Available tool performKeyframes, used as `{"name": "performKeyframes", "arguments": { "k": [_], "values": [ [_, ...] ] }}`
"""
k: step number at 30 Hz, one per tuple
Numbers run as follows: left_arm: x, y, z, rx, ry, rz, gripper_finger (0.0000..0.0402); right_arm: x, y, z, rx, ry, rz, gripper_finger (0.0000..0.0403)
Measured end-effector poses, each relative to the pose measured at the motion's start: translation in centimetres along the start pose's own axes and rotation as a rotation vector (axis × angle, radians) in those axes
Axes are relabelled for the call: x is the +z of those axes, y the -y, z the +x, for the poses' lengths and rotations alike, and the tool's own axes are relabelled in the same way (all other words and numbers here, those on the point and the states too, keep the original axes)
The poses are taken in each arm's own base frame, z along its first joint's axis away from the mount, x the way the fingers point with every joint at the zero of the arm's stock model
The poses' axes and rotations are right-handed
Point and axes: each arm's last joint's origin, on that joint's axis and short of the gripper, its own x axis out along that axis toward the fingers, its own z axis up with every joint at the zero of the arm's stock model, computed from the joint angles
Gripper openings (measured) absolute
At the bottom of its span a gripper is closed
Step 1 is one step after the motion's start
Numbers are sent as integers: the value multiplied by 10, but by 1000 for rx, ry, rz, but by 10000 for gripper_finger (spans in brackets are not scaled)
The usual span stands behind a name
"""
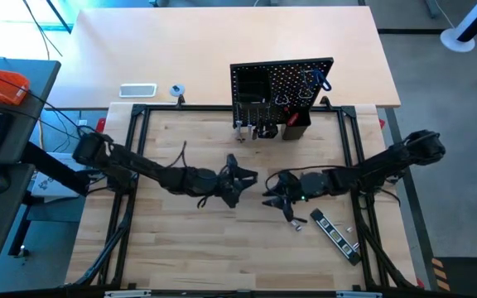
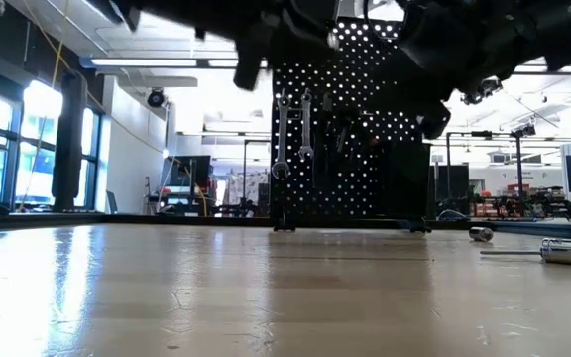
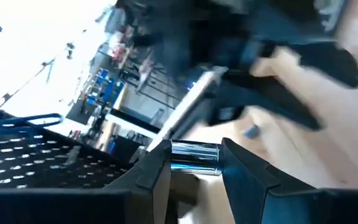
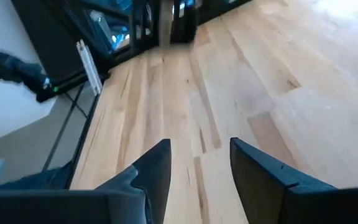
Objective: Hang tools onto peg board
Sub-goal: Put the silver socket into the top black bin on the peg board
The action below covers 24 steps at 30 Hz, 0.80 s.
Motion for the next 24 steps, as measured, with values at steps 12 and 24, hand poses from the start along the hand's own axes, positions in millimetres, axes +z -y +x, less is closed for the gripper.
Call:
{"name": "performKeyframes", "arguments": {
  "k": [12,24],
  "values": [
    [13,-121,-43,289,35,-49,113,-9,-12,-15,-97,-37,-69,158],
    [20,-257,-34,290,-76,-270,113,-15,-17,-18,-161,-21,-113,158]
  ]
}}
